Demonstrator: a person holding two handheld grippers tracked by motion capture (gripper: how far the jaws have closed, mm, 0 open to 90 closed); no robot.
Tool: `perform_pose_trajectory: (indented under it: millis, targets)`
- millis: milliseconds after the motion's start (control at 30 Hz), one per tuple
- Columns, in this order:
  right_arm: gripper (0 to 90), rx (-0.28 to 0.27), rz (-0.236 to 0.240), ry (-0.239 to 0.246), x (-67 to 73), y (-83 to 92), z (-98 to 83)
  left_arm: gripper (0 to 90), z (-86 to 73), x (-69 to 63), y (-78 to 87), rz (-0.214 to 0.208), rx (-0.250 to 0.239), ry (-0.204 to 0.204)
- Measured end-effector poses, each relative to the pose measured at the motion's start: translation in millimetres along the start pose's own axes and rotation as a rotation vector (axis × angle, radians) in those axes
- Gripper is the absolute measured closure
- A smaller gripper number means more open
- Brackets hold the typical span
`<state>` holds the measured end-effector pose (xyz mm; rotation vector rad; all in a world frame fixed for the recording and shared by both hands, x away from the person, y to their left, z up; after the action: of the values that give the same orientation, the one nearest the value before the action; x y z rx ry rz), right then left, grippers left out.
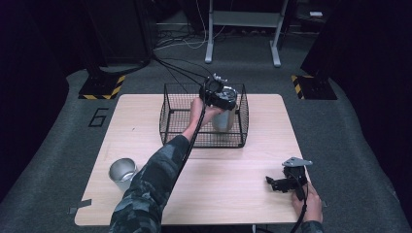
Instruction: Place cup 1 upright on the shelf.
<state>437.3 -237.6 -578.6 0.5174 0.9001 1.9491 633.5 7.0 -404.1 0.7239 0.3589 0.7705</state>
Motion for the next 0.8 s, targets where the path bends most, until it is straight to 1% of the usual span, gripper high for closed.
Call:
perform_pose_trajectory:
  millis: [67,133,167,200,300,333,367,467,500,600,633,667,700,733,800]
  targets:
    - [0.0,0.009,0.0,-0.007,0.3,0.9,-0.6,3.8,-1.0,-0.3,-3.3,0.001,0.008,0.0]
    - [0.0,0.007,0.004,0.001,0.1,0.6,-0.4,3.8,-2.1,-0.6,-5.8,-0.004,0.017,0.0]
    - [0.0,0.009,-0.001,-0.007,0.3,0.9,-0.6,3.8,-2.2,-0.6,-8.0,-0.001,0.012,0.006]
    - [0.0,0.007,0.004,-0.005,0.3,0.7,-0.5,3.8,-3.1,-0.6,-9.9,-0.007,0.019,0.009]
    - [0.0,0.007,0.004,-0.001,0.2,0.7,-0.4,3.8,-4.8,-0.9,-15.1,-0.015,0.017,0.031]
    - [0.0,0.008,0.003,-0.006,0.5,0.8,-0.5,3.8,-6.3,-1.1,-17.0,-0.019,0.024,0.034]
    - [0.0,0.007,0.004,0.001,0.1,0.6,-0.4,3.8,-6.8,-1.6,-18.2,-0.019,0.022,0.036]
    - [0.0,0.008,0.004,-0.008,0.8,0.8,-0.6,3.8,-9.7,-3.0,-21.7,-0.016,0.032,0.033]
    - [0.0,0.007,0.004,-0.002,0.3,0.6,-0.4,3.8,-10.2,-3.7,-22.9,-0.017,0.029,0.035]
    - [0.0,0.007,0.004,-0.005,0.6,0.7,-0.5,3.8,-12.0,-4.5,-25.5,-0.012,0.033,0.028]
    - [0.0,0.008,0.004,-0.009,0.8,0.8,-0.6,3.8,-12.5,-5.2,-27.0,-0.01,0.026,0.03]
    - [0.0,0.01,0.003,-0.015,1.1,1.0,-0.8,3.8,-13.6,-5.4,-27.6,-0.013,0.033,0.024]
    - [0.0,0.006,0.002,0.005,-0.2,0.7,-0.2,3.8,-14.2,-5.9,-28.5,-0.008,0.032,0.026]
    - [0.0,0.007,0.004,-0.006,0.7,0.7,-0.5,3.8,-15.4,-6.8,-29.9,-0.009,0.034,0.023]
    - [0.0,0.008,0.005,-0.004,0.6,0.7,-0.5,3.8,-15.6,-8.9,-30.4,-0.006,0.026,0.009]
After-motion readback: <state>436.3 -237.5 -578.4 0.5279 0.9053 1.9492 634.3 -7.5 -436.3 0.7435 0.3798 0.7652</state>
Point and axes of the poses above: each handheld gripper's, and its own axes: y roughly backward along the jaws, z roughly out of its top, x roughly to its left, the point moved 7 cm from there along -y, roughly forward along the jaws, and after that the axes turned 6 degrees about x, right-handed, at the moved point
